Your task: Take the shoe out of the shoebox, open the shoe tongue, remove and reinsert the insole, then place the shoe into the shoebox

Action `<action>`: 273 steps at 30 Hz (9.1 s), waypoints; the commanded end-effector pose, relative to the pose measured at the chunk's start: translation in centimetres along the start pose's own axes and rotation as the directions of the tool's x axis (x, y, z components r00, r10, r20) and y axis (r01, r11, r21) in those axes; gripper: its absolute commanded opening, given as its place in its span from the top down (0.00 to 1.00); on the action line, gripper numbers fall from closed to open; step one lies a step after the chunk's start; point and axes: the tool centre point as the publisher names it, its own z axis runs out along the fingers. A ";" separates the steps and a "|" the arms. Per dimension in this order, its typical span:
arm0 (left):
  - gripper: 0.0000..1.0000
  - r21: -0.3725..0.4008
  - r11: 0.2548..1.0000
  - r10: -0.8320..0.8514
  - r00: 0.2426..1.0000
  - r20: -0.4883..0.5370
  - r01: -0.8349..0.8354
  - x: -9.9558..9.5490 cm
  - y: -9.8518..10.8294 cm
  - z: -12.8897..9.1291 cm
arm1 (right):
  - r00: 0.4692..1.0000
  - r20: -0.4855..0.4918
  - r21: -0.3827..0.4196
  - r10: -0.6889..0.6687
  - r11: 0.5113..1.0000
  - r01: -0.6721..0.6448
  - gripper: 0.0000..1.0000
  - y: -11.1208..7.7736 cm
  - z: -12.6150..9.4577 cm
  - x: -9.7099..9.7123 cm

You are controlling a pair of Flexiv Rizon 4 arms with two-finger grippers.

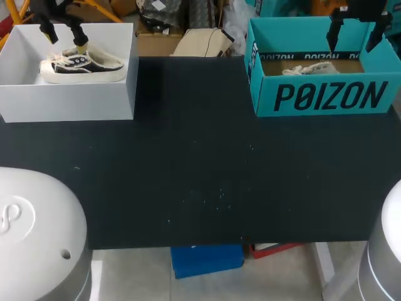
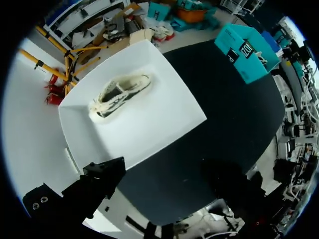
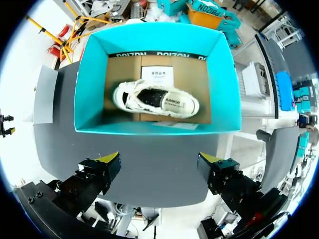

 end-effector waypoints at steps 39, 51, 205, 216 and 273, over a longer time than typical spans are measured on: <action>0.17 -0.025 0.628 0.778 0.628 0.029 -0.777 -9.3 -3.8 6.3 | 1.000 0.000 0.001 0.001 1.000 -0.001 0.00 0.0 0.0 0.0; 0.31 -0.041 0.648 0.762 0.648 0.007 -0.761 -13.6 -7.5 10.8 | 1.000 0.000 0.001 0.001 1.000 -0.001 0.00 0.0 0.0 0.0; 1.00 -0.123 0.581 0.803 0.542 0.249 -0.804 33.6 -0.3 21.2 | 1.000 0.000 0.001 0.001 1.000 -0.001 0.00 0.0 0.0 0.0; 1.00 -0.120 0.529 0.836 0.490 0.247 -0.840 33.8 -0.2 22.4 | 1.000 0.000 0.001 0.001 1.000 -0.001 0.00 0.0 0.0 0.0; 0.00 0.524 0.429 0.885 0.459 -0.080 -0.735 34.8 4.8 9.0 | 1.000 0.000 0.001 0.001 1.000 -0.001 0.00 0.0 0.0 0.0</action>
